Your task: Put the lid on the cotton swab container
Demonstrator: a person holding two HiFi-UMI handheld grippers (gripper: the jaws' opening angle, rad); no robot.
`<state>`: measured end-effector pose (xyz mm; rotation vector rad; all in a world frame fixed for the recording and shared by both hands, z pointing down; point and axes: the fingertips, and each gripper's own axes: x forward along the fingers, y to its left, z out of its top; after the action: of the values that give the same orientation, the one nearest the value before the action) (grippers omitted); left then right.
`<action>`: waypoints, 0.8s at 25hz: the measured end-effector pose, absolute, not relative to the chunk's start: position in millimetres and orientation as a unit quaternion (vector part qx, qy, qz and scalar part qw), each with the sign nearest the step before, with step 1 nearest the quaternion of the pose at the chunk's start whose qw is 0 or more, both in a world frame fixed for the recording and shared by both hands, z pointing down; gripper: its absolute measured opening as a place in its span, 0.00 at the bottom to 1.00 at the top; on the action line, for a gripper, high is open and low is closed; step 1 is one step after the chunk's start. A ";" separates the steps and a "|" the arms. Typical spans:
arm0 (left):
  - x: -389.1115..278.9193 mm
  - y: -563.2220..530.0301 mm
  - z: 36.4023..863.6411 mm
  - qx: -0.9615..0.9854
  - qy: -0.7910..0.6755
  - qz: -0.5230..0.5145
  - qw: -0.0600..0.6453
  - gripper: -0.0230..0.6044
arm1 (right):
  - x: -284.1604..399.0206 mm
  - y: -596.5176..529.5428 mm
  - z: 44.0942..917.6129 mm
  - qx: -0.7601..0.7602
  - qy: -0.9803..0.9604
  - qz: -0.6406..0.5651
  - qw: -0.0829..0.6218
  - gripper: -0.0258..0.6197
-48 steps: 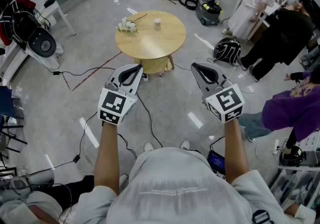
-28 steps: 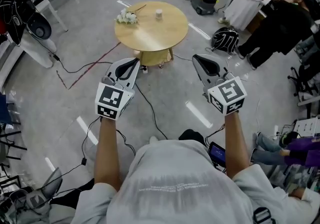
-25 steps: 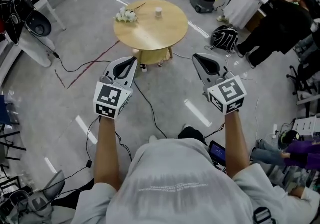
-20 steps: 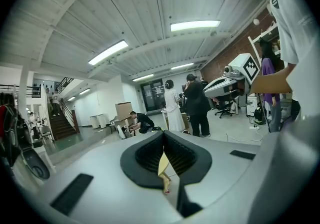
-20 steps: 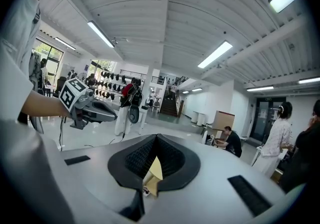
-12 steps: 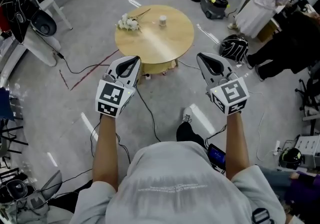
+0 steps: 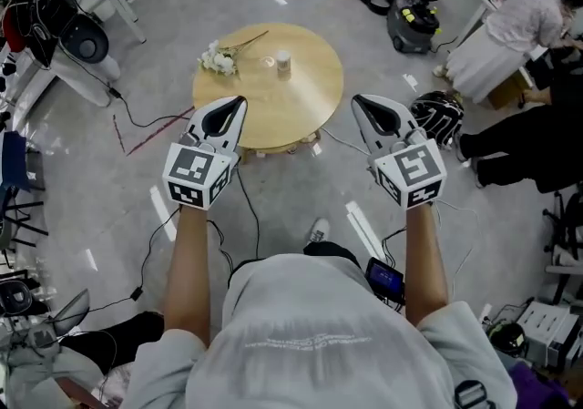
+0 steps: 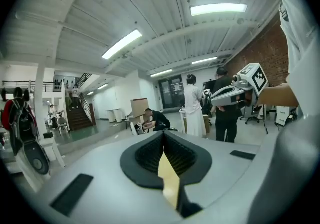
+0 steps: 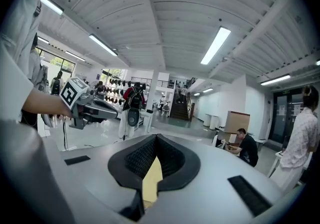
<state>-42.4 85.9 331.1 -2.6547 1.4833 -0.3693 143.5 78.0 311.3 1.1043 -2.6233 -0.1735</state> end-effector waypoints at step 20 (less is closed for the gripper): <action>-24.3 -19.1 370.6 -0.853 0.496 -0.163 0.013 0.07 | 154.8 -30.5 347.2 0.339 -0.927 -0.043 0.156 0.08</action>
<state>-24.3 -19.1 370.6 -2.6556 1.5460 -0.5088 154.8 -30.5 347.2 0.9711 -2.6543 -0.1226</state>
